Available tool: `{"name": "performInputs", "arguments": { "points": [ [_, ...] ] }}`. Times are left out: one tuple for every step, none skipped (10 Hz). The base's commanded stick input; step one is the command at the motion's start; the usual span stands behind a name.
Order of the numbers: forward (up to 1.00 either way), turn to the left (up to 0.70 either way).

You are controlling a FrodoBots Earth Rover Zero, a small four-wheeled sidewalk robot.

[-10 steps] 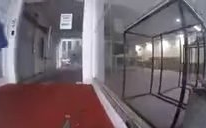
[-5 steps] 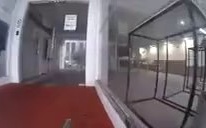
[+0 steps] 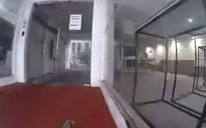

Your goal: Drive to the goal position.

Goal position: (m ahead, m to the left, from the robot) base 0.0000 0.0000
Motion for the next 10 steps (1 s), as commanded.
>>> {"name": "performInputs", "arguments": {
  "points": [
    [0.23,0.94],
    [0.23,0.94],
    [0.23,0.94],
    [0.23,0.91],
    [0.23,0.87],
    [0.23,0.83],
    [0.23,0.4],
    [0.23,0.0],
    [0.23,0.0],
    [0.23,0.0]
  ]
}}
